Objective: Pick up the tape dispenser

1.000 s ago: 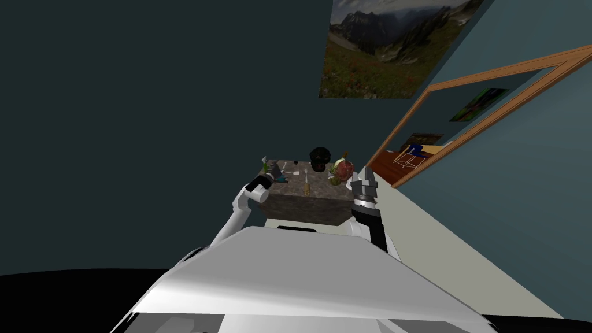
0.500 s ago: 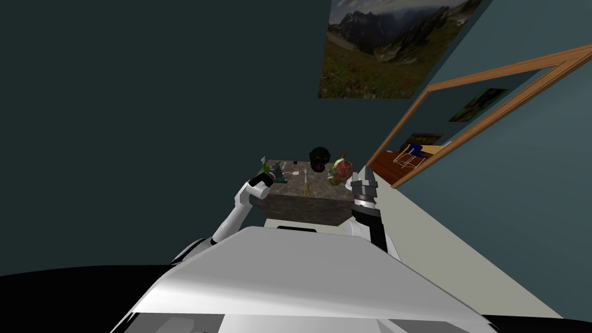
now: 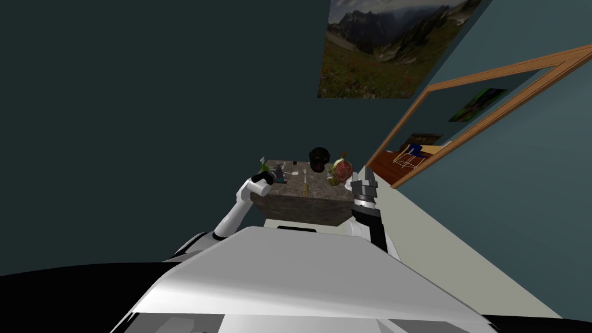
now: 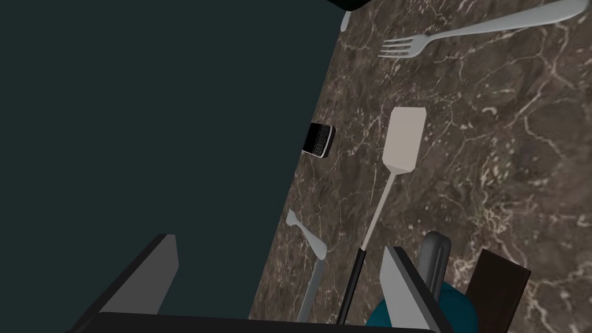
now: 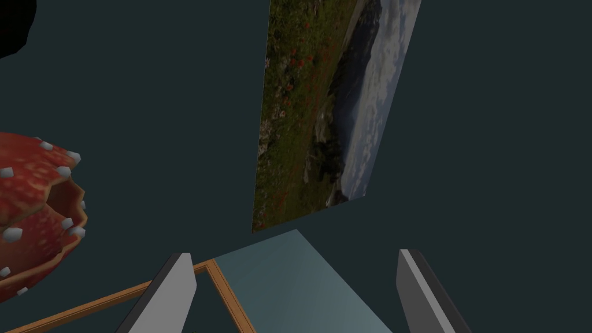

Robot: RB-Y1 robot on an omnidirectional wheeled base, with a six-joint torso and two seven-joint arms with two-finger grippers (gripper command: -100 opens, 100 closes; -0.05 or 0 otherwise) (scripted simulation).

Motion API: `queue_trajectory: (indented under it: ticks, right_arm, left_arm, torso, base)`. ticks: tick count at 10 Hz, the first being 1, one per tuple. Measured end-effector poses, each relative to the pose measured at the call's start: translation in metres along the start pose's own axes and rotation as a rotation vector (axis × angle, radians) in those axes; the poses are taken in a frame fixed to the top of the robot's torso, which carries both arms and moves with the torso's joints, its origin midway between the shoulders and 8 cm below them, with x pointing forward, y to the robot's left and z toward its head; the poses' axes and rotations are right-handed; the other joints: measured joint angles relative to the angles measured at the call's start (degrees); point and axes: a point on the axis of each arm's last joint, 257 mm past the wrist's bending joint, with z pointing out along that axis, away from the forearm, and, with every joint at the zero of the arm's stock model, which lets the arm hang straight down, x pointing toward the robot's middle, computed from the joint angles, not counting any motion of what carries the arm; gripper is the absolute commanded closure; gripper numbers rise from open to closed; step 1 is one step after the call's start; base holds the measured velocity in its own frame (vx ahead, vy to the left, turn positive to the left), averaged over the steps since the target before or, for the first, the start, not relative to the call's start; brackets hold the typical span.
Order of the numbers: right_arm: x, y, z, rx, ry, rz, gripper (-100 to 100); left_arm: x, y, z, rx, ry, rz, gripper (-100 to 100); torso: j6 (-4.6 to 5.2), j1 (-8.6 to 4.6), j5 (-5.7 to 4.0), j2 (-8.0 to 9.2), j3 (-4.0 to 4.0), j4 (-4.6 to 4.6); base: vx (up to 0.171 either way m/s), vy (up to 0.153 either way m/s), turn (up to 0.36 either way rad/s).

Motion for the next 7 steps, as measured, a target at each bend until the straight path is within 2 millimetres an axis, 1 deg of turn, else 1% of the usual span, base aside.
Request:
queue_trajectory:
  ticks: [2, 7]
  right_arm:
    - [0.0, 0.0, 0.0, 0.0, 0.0, 0.0, 0]
    - [0.0, 0.0, 0.0, 0.0, 0.0, 0.0, 0]
  left_arm:
    - [-0.004, 0.01, 0.006, -0.058, -0.016, -0.011, -100]
    - [-0.016, 0.032, 0.012, -0.184, -0.066, -0.032, -100]
  torso:
    - [0.0, 0.0, 0.0, -0.02, -0.01, 0.0]
    - [0.0, 0.01, 0.0, -0.02, -0.01, 0.0]
  base:
    - [0.008, -0.01, 0.0]
    - [0.012, -0.013, -0.001]
